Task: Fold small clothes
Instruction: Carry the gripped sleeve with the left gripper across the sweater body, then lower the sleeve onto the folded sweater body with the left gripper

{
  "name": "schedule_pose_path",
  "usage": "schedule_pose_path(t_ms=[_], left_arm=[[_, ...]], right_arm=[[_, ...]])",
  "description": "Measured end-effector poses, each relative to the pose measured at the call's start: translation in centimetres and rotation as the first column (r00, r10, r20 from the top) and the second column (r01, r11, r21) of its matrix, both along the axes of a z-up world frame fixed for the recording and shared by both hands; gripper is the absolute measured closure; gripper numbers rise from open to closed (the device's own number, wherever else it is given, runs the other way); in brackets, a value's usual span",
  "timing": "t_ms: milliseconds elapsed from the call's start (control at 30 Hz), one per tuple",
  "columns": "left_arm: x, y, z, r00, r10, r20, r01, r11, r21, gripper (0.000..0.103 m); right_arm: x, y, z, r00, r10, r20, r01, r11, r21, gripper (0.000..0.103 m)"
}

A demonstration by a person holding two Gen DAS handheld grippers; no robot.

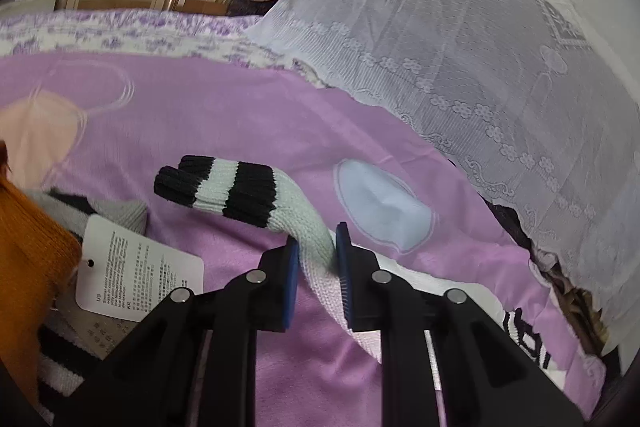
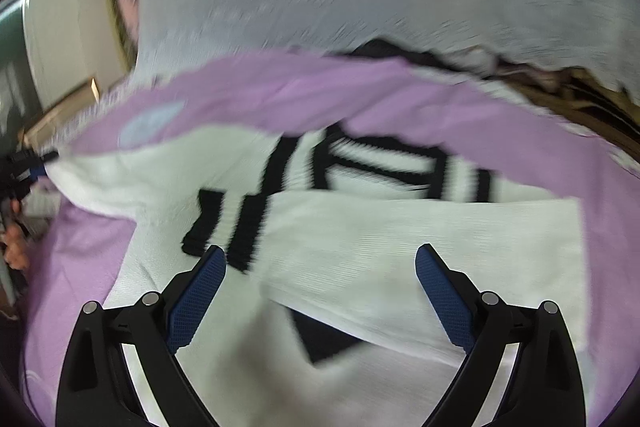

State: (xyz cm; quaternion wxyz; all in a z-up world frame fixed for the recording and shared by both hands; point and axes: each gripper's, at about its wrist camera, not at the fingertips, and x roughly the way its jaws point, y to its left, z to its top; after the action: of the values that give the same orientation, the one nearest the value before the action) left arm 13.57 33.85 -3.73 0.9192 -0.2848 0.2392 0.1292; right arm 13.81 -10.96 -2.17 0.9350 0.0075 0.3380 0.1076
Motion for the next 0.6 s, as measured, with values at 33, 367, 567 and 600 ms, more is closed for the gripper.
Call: schedule_pose_path(t_ms=[33, 367, 567, 600], left_arm=[[0.0, -0.3, 0.3, 1.000, -0.004, 0.003, 0.004, 1.000, 0.012, 0.086], [-1.3, -4.3, 3.0, 0.997, -0.056, 0.056, 0.046, 0.985, 0.168, 0.092], [-1.5, -6.2, 3.8, 0.993, -0.108, 0.051, 0.093, 0.968, 0.232, 0.094], [-1.5, -6.1, 3.6, 0.994, -0.104, 0.037, 0.093, 0.969, 0.228, 0.093]], right_arm=[[-1.4, -2.0, 0.4, 0.999, -0.036, 0.036, 0.035, 0.999, 0.023, 0.006], [-6.8, -15.8, -3.0, 0.958, -0.286, -0.011, 0.266, 0.874, 0.407, 0.005], [-5.4, -16.9, -5.3, 0.953, -0.272, -0.134, 0.302, 0.816, 0.492, 0.005], [-5.4, -16.8, -5.3, 0.953, -0.272, -0.134, 0.302, 0.818, 0.490, 0.005]])
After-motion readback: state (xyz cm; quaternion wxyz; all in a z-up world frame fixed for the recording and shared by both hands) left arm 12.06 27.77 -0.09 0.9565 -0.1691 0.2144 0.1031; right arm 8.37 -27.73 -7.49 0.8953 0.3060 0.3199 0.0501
